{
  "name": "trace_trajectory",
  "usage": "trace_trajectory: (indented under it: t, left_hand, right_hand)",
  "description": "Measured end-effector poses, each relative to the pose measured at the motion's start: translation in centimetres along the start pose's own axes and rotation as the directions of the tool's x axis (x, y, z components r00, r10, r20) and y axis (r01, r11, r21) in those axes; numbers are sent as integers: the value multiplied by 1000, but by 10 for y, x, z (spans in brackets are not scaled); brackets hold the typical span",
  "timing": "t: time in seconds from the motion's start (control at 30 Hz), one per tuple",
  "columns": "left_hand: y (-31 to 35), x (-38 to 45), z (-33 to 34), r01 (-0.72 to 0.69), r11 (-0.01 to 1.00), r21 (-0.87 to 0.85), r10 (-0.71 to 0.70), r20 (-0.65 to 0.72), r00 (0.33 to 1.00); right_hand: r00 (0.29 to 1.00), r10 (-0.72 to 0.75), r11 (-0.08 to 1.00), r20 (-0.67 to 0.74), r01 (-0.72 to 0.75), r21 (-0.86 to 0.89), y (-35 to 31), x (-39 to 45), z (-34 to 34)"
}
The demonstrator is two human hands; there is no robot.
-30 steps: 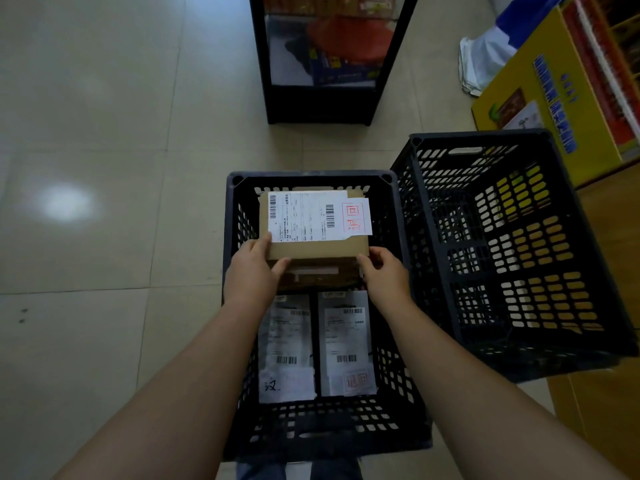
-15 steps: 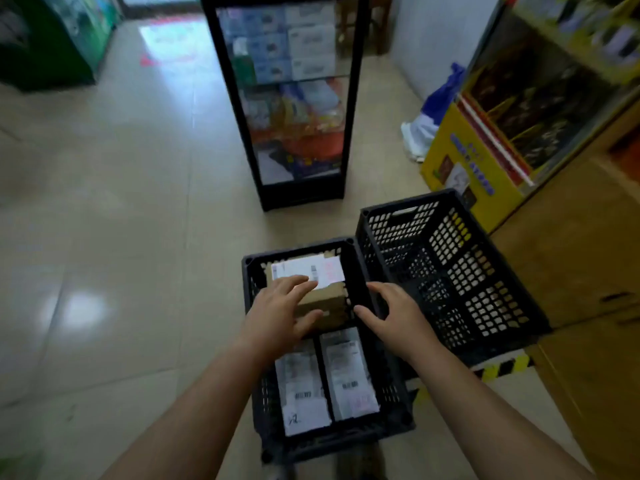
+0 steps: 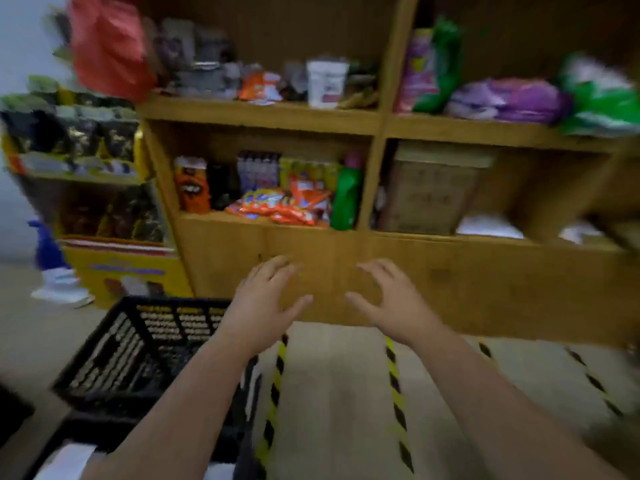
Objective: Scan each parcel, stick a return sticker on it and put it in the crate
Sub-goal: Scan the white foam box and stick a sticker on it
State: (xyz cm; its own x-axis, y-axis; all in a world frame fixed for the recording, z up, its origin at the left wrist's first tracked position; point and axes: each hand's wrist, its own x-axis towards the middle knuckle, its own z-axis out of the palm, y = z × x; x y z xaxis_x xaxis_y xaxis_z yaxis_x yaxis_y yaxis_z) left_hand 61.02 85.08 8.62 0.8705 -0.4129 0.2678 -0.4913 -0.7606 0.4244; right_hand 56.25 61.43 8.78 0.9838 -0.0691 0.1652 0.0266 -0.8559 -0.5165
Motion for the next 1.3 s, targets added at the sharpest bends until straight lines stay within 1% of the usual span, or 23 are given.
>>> trace_trajectory:
  t: [0.03, 0.1, 0.17, 0.27, 0.33, 0.43, 0.53, 0.6, 0.67, 0.8, 0.9, 1.07, 1.17, 1.3]
  left_hand:
    - [31, 11, 11, -77, 996, -33, 78, 18, 997]
    - [98, 28, 35, -225, 968, -109, 231, 48, 972]
    - [170, 35, 60, -360, 915, -181, 377, 66, 924]
    - [274, 30, 102, -495, 819, -291, 544, 120, 830]
    - [340, 20, 133, -551, 754, -359, 630, 154, 762]
    - [437, -7, 177, -607, 657, -447, 733, 192, 652]
    - [524, -39, 215, -642, 571, -512, 806, 199, 558]
    - [571, -59, 238, -653, 524, -547, 842, 215, 496]
    - [609, -76, 259, -650, 493, -578, 864, 240, 442]
    - [664, -92, 289, -641, 471, -605, 880, 281, 382]
    - [694, -86, 310, -654, 468, -594, 884, 299, 361]
    - [723, -59, 361, -632, 500, -592, 866, 336, 370]
    - [734, -34, 398, -621, 522, -585, 853, 375, 363]
    - [754, 9, 441, -605, 530, -593, 848, 381, 369]
  right_hand:
    - [996, 51, 999, -71, -52, -10, 22, -22, -26]
    - [965, 184, 981, -186, -191, -18, 62, -71, -76]
    - [910, 296, 950, -290, -313, -12, 99, -126, -120]
    - [796, 440, 876, -415, -481, 5, 151, -211, -177]
    - [703, 545, 813, -457, -576, 82, 181, -272, -206]
    - [550, 641, 714, -536, -683, 154, 222, -364, -243]
    - [403, 728, 598, -555, -769, 226, 258, -443, -269]
    - [322, 761, 536, -563, -802, 266, 279, -484, -281]
    - [268, 777, 492, -569, -822, 285, 296, -515, -289]
    - [225, 811, 449, -541, -831, 327, 328, -552, -302]
    - [218, 817, 441, -534, -834, 333, 358, -557, -314]
    - [242, 831, 438, -500, -840, 322, 418, -539, -325]
    - [250, 847, 419, -469, -856, 302, 456, -522, -332]
    - [294, 841, 435, -454, -866, 246, 506, -495, -348]
